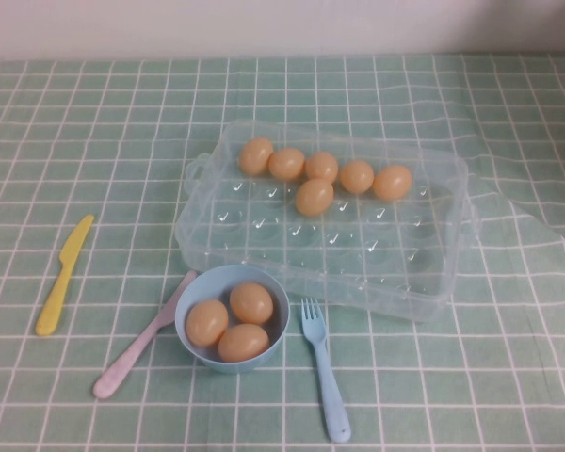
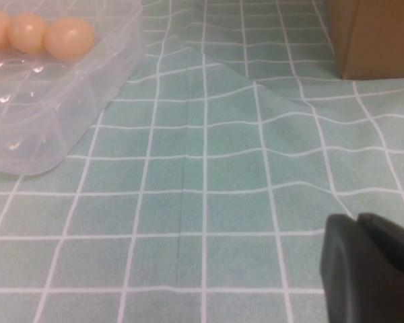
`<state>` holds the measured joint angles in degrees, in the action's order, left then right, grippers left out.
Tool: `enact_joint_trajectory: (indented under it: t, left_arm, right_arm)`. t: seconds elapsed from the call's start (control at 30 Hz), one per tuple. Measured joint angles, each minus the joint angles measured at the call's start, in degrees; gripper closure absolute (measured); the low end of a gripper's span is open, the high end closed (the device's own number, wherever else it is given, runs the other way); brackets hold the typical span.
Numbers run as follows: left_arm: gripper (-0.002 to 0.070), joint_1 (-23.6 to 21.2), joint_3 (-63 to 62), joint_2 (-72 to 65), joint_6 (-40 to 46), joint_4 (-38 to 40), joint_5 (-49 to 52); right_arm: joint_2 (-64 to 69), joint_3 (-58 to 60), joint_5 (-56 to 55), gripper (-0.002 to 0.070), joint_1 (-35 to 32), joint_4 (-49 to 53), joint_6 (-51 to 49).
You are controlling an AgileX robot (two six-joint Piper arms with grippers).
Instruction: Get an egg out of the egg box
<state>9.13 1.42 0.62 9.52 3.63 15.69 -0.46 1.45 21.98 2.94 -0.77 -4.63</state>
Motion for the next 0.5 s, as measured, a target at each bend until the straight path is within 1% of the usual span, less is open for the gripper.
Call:
enact_joint_trajectory:
  t: [0.17,0.5]
  left_arm:
    - [0.0677,0.00,0.00,0.00,-0.40,-0.50,5.13]
    - [0.0678,0.00,0.00,0.00,-0.60,-0.62,5.57]
  right_arm:
    - [-0.10,0.00,0.00,0.0694,0.00,0.00,0.00]
    - [-0.10,0.00,0.00,0.0694,0.00,0.00,0.00]
